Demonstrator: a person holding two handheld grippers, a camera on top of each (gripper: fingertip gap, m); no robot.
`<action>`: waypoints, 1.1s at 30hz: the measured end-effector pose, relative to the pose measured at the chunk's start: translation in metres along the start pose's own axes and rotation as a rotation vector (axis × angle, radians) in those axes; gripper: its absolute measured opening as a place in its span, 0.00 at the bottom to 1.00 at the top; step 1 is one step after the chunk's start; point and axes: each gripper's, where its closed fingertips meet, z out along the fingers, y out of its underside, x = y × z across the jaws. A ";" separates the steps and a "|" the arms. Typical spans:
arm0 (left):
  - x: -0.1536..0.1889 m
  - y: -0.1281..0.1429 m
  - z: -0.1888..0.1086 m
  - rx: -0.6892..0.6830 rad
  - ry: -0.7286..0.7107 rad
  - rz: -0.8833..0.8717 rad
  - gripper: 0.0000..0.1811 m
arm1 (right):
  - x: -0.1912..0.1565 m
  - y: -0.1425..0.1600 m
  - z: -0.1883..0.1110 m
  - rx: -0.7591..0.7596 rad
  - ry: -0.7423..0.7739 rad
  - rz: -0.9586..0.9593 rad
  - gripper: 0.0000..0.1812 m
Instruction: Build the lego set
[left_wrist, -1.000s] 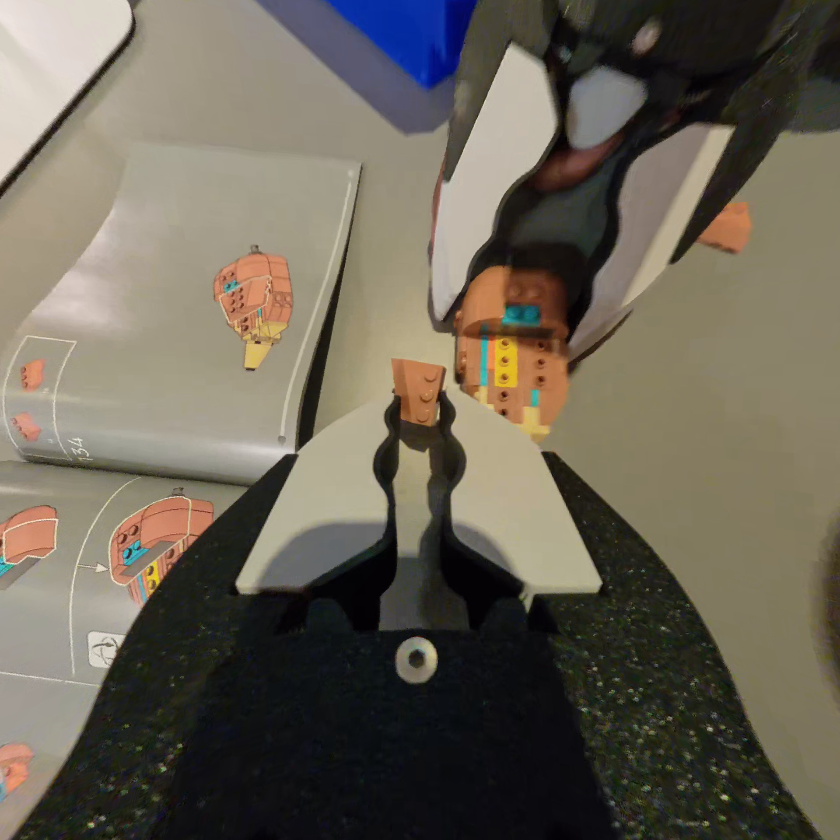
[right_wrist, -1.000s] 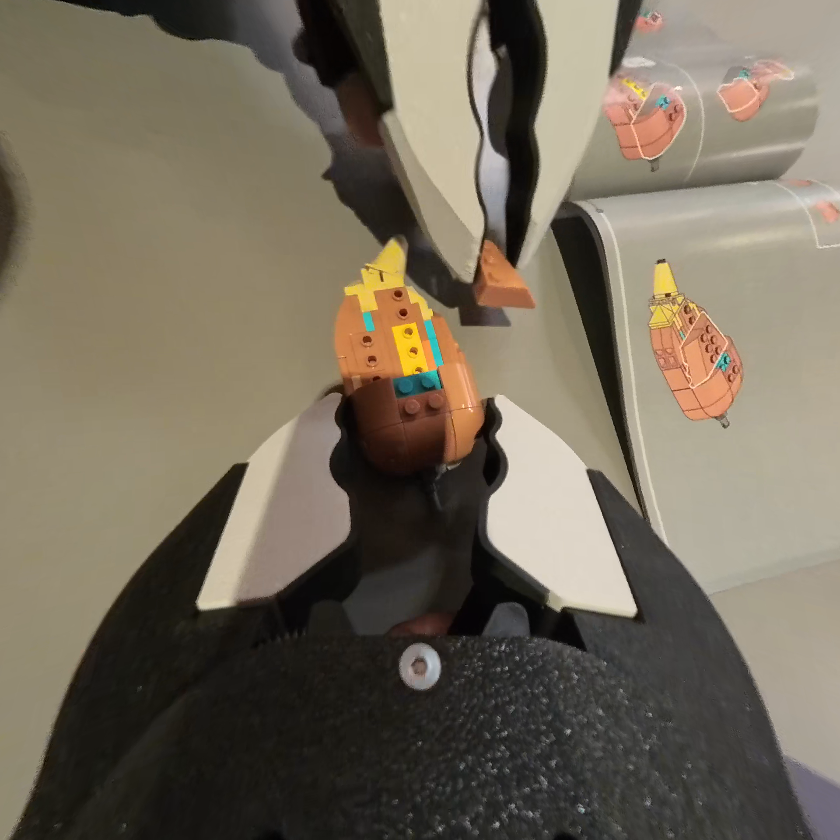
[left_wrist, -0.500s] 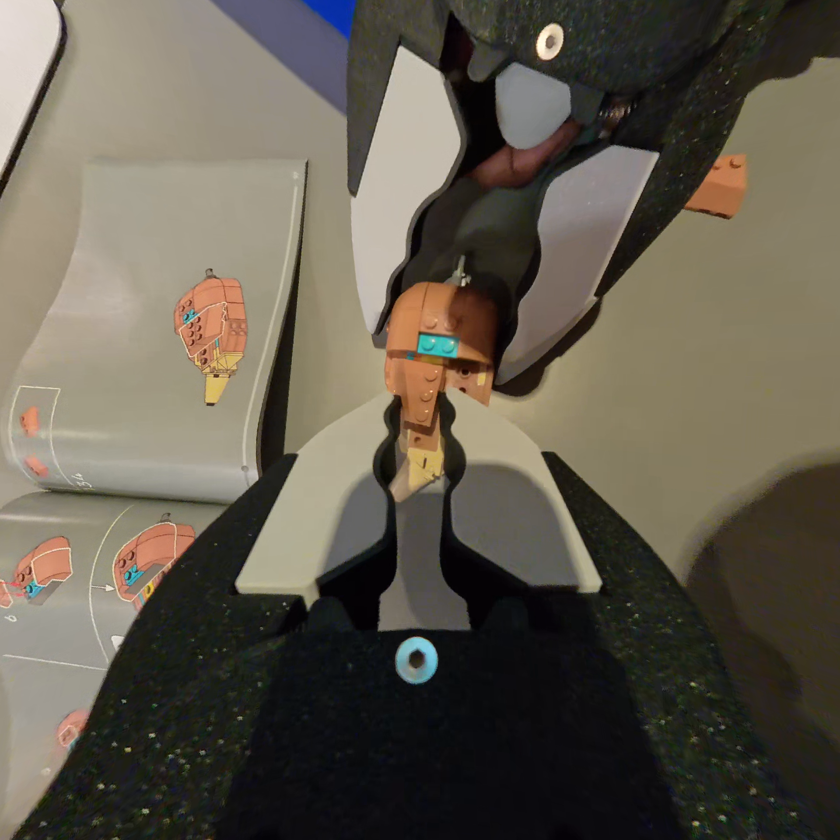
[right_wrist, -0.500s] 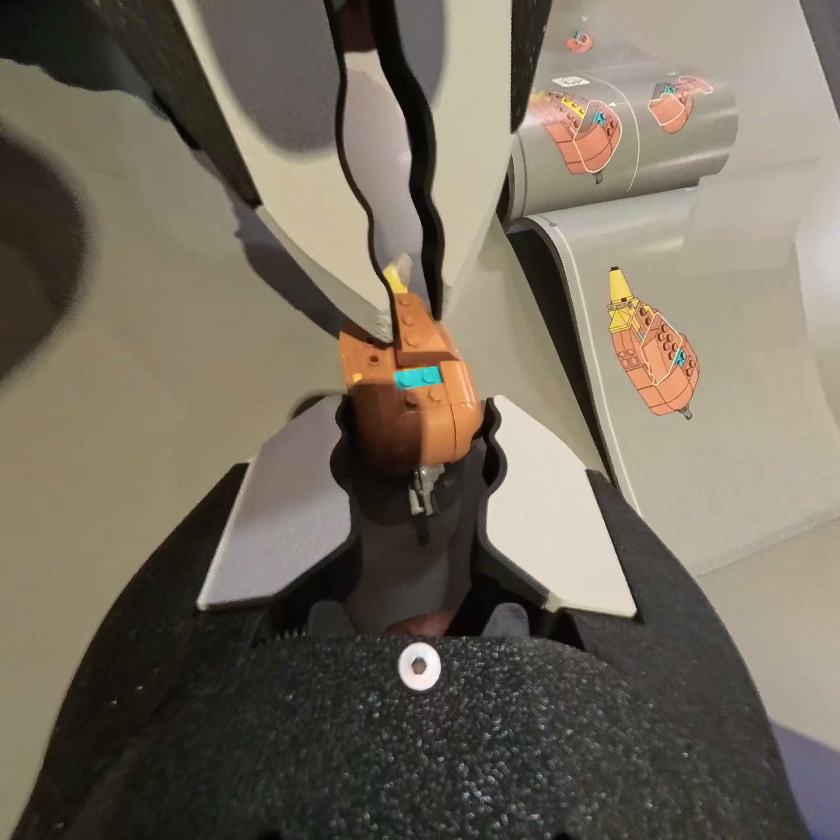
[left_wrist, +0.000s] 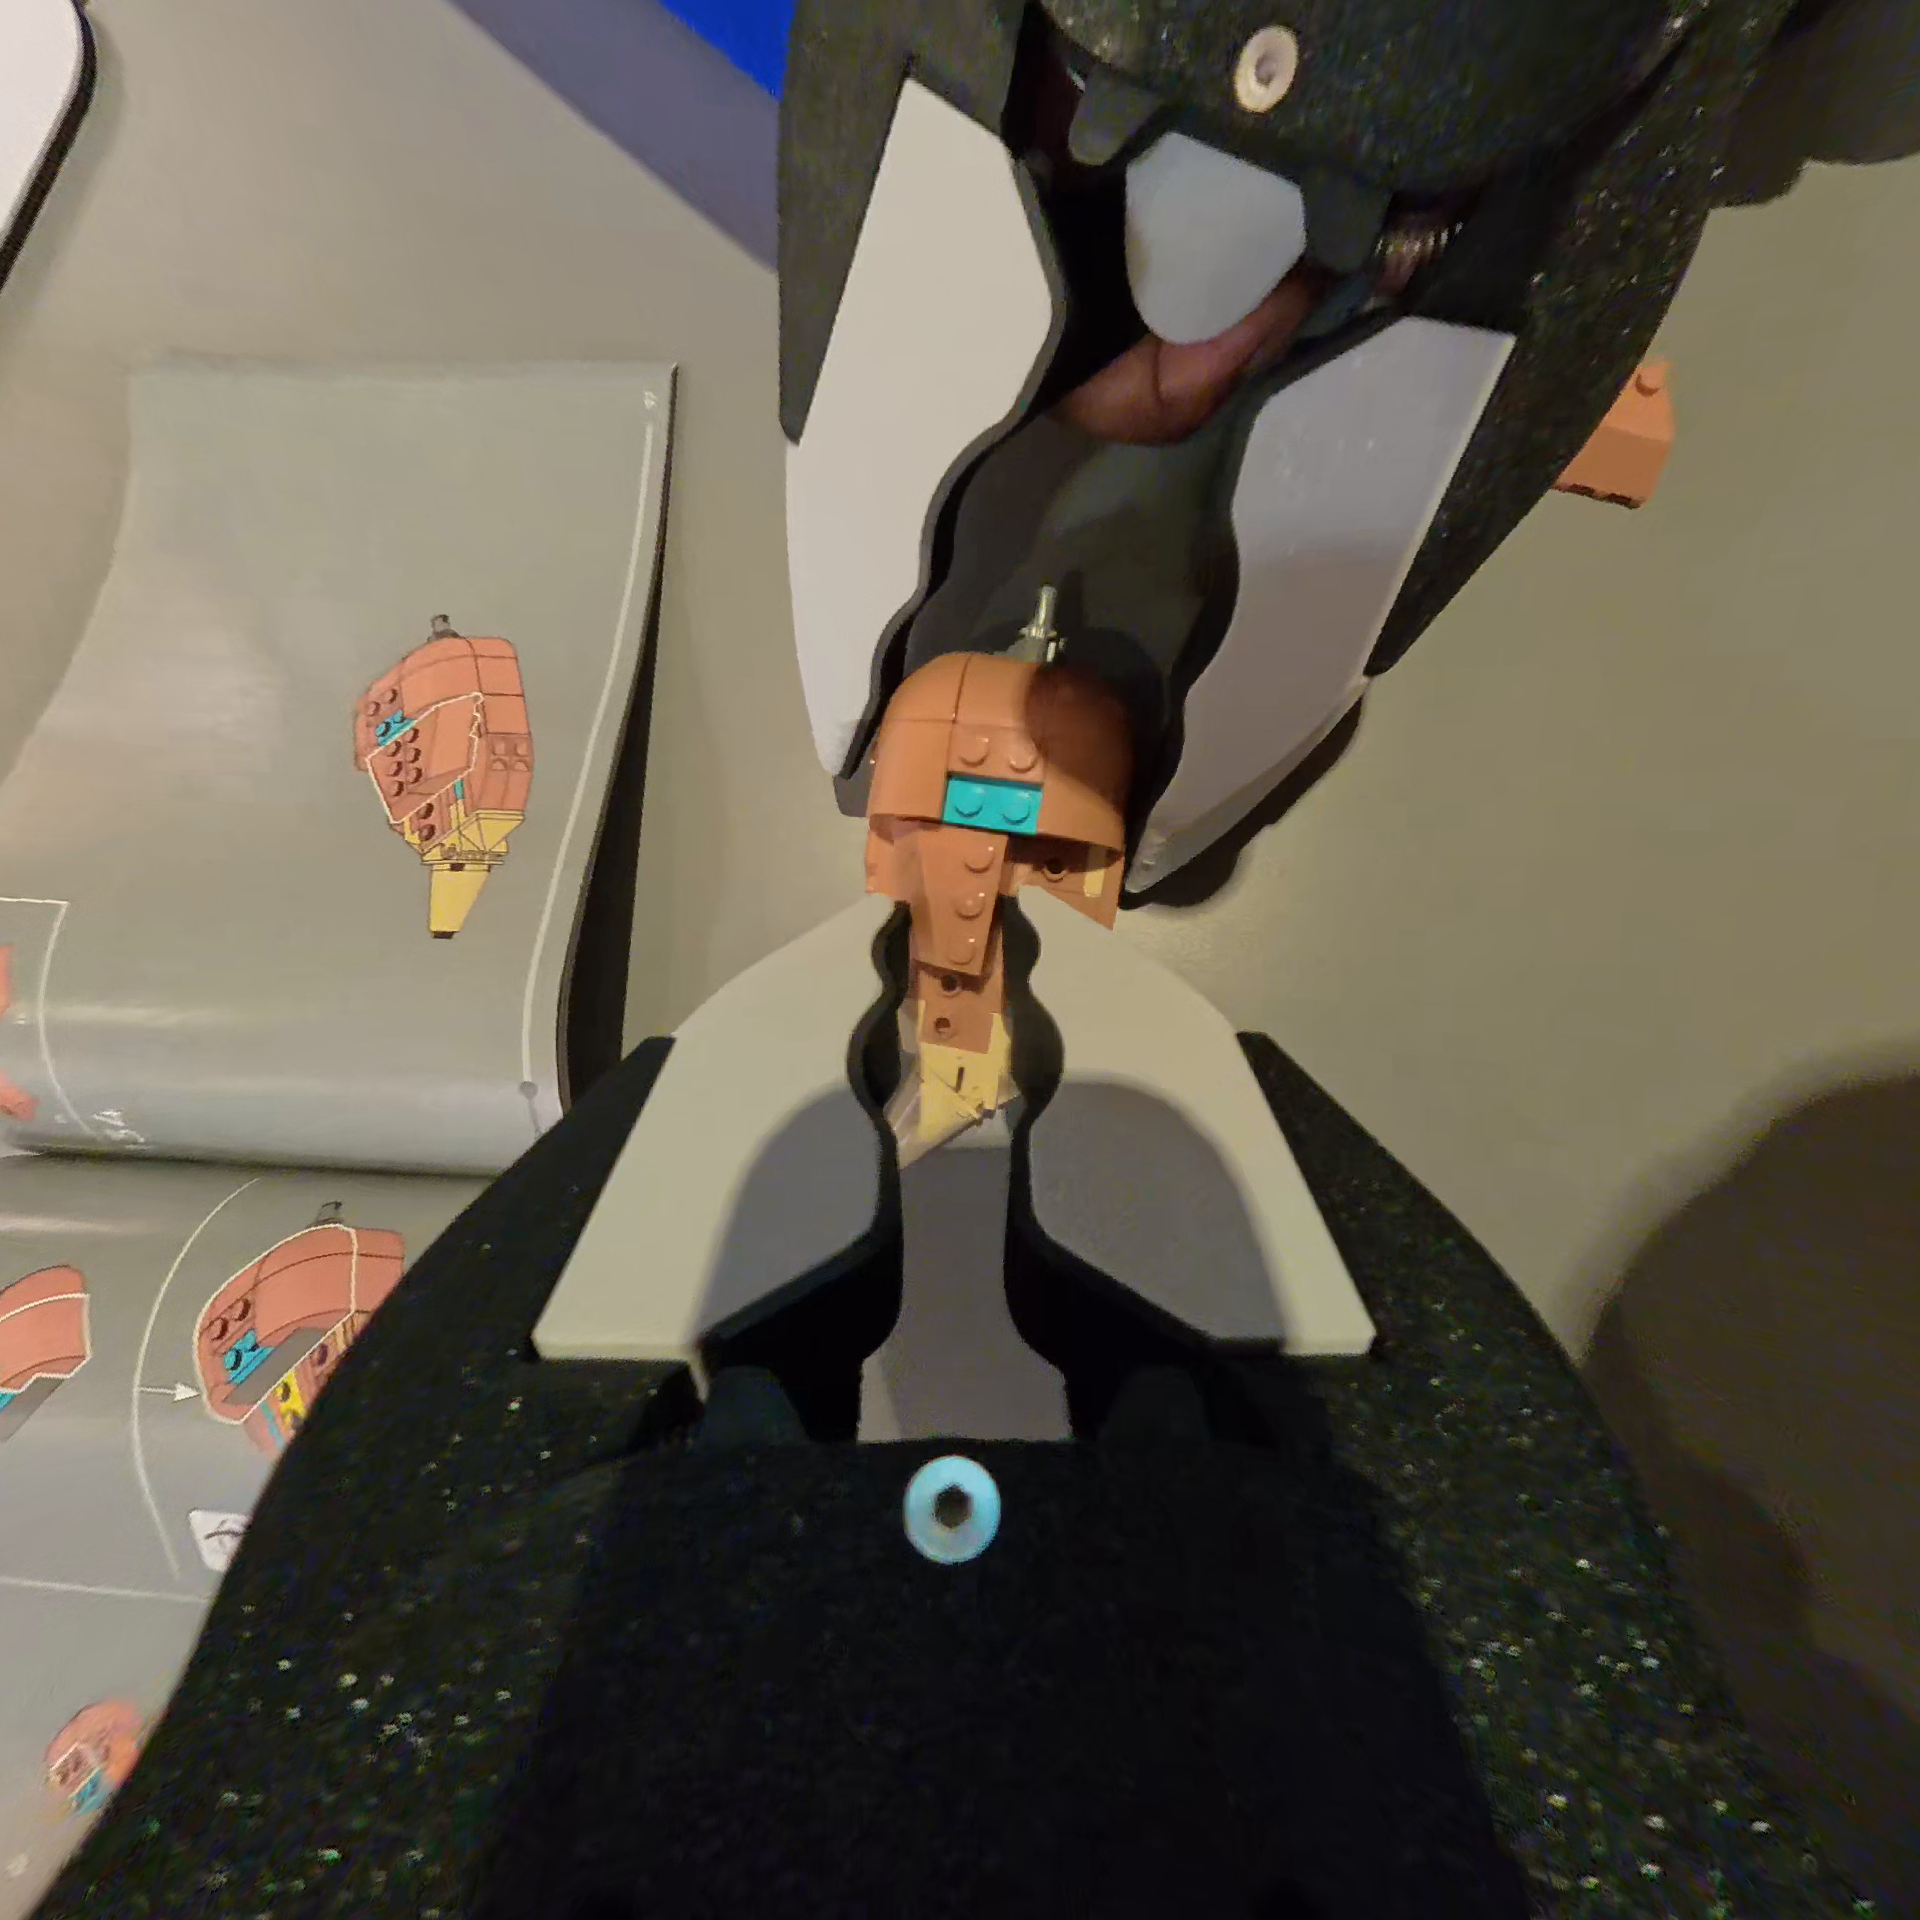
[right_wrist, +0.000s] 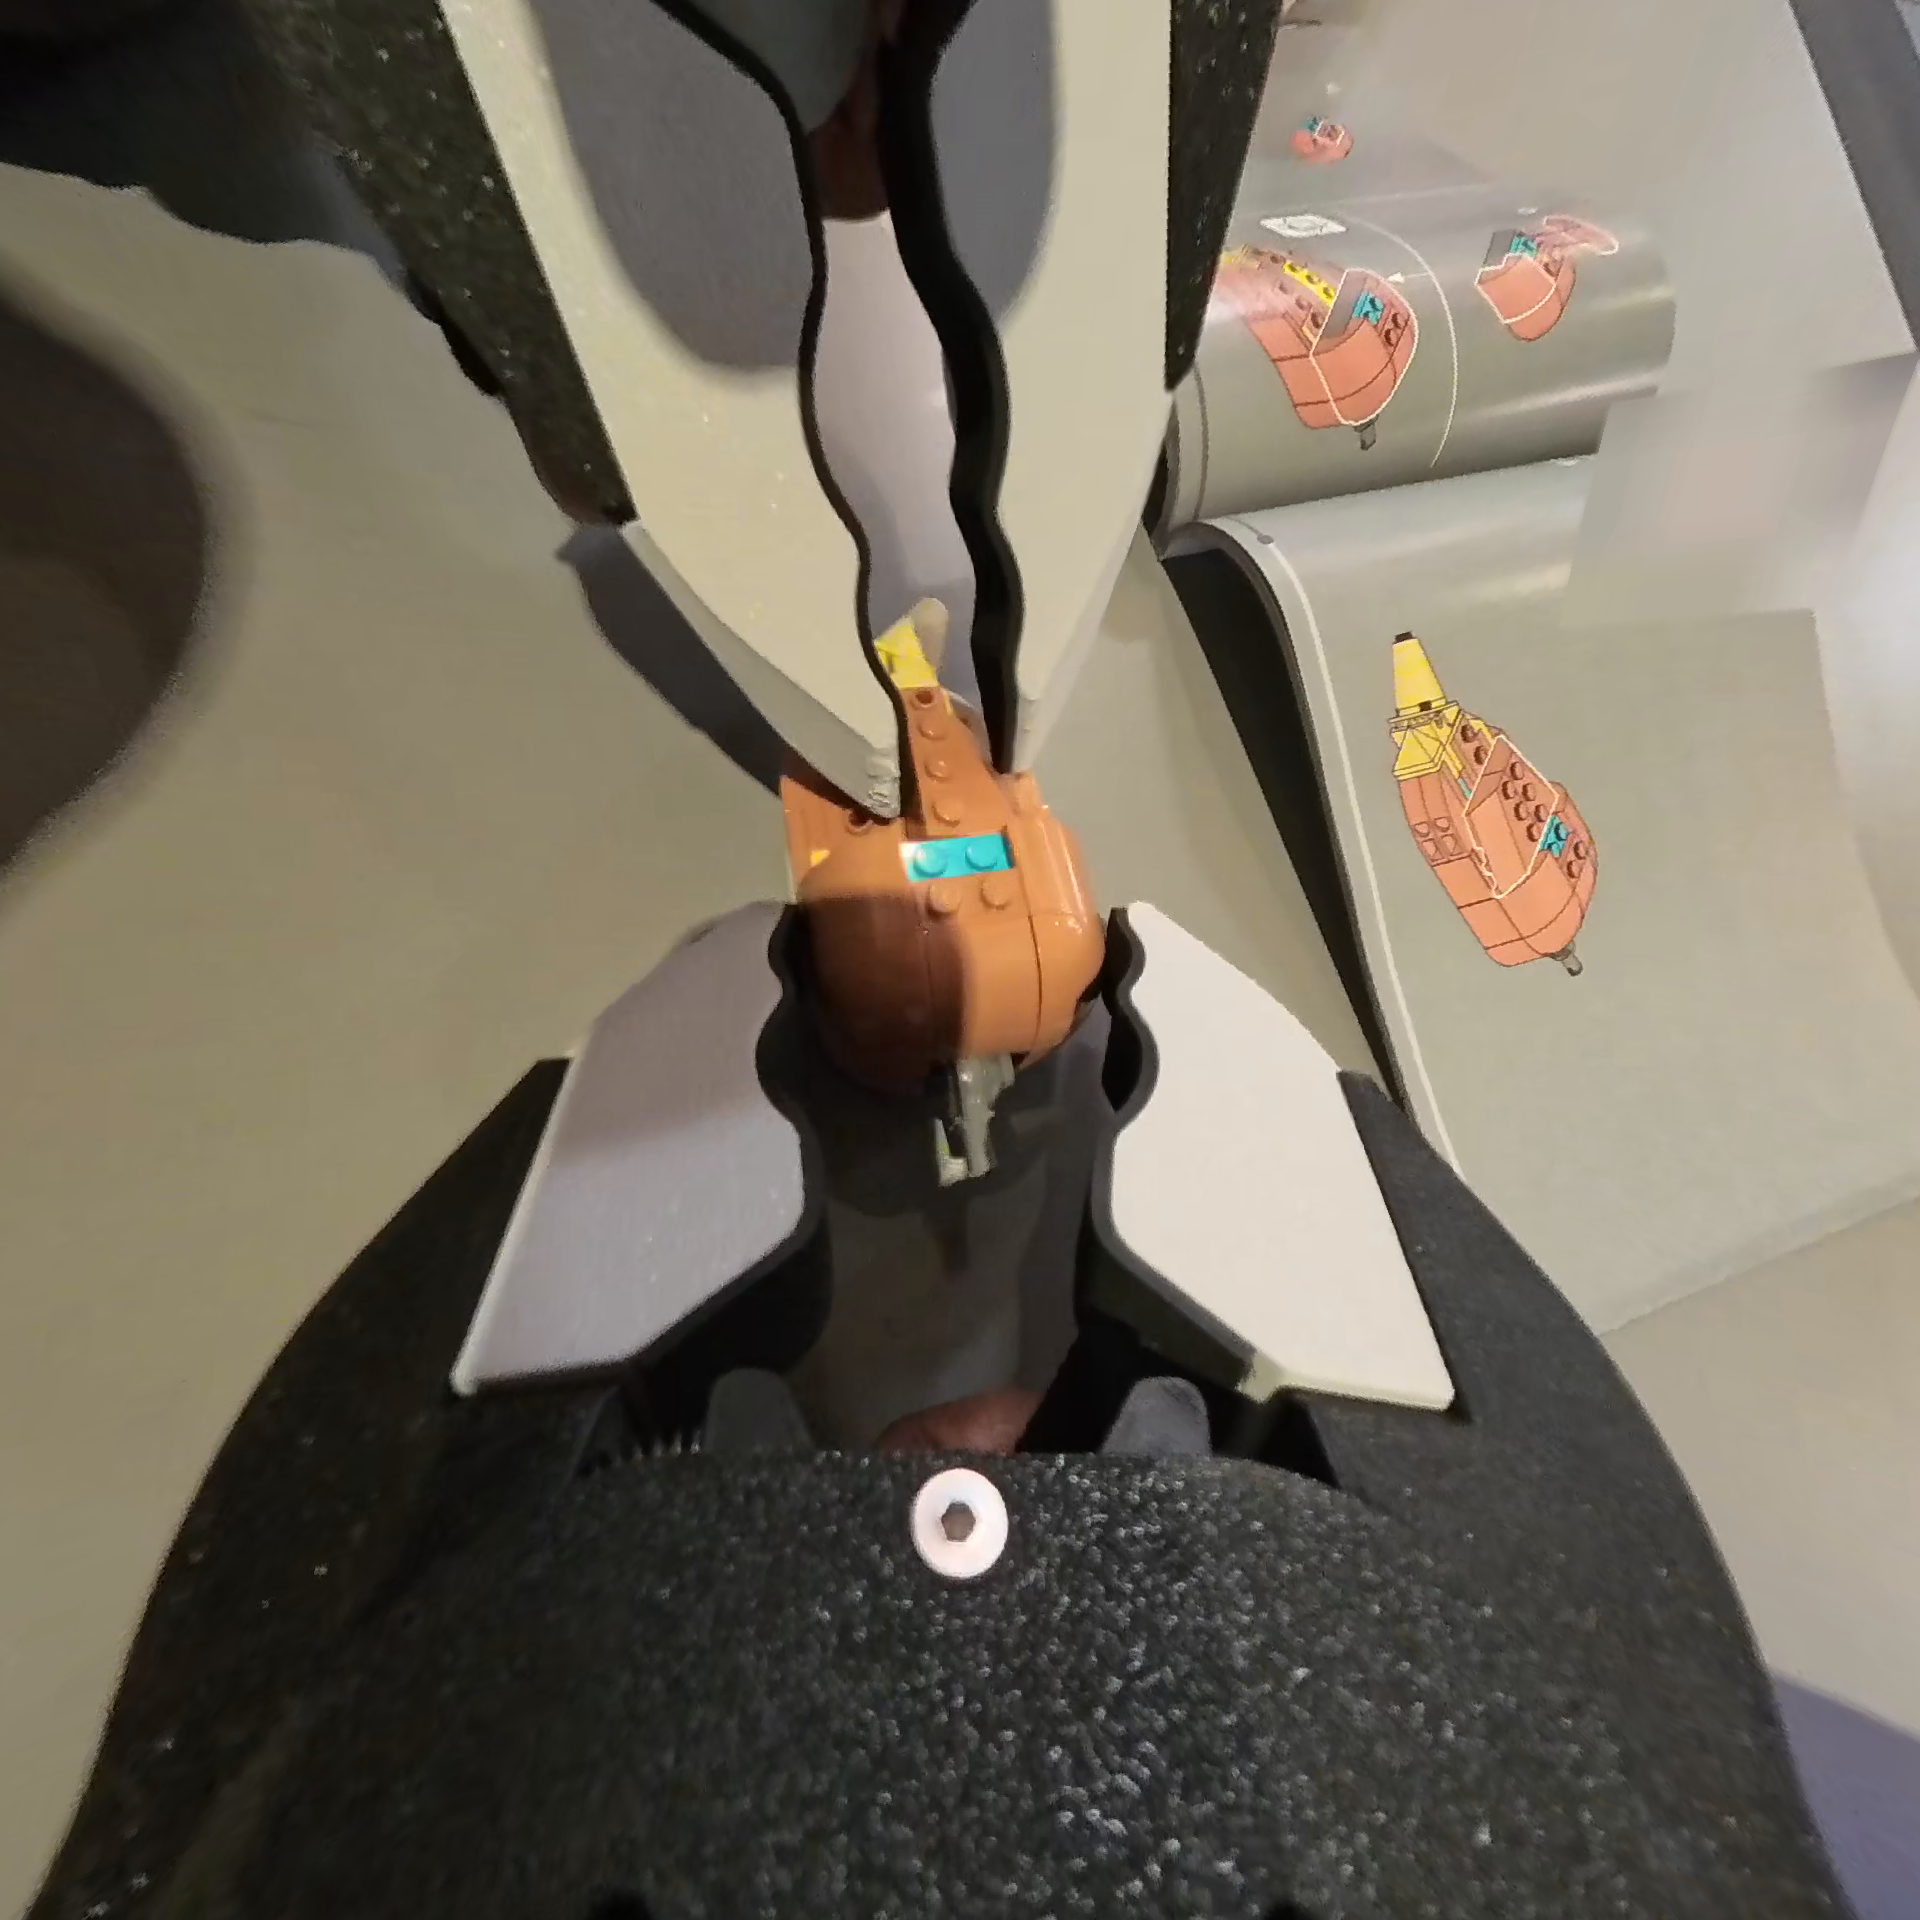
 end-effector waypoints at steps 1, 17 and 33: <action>0.000 0.000 0.001 0.003 0.004 -0.001 0.10 | 0.000 0.001 0.001 -0.008 -0.004 0.000 0.31; 0.000 0.005 0.002 0.009 0.019 -0.011 0.14 | -0.007 0.005 0.005 -0.053 -0.084 -0.002 0.32; 0.002 0.008 -0.022 0.214 0.085 0.107 0.27 | -0.008 -0.002 -0.002 0.018 -0.122 0.028 0.31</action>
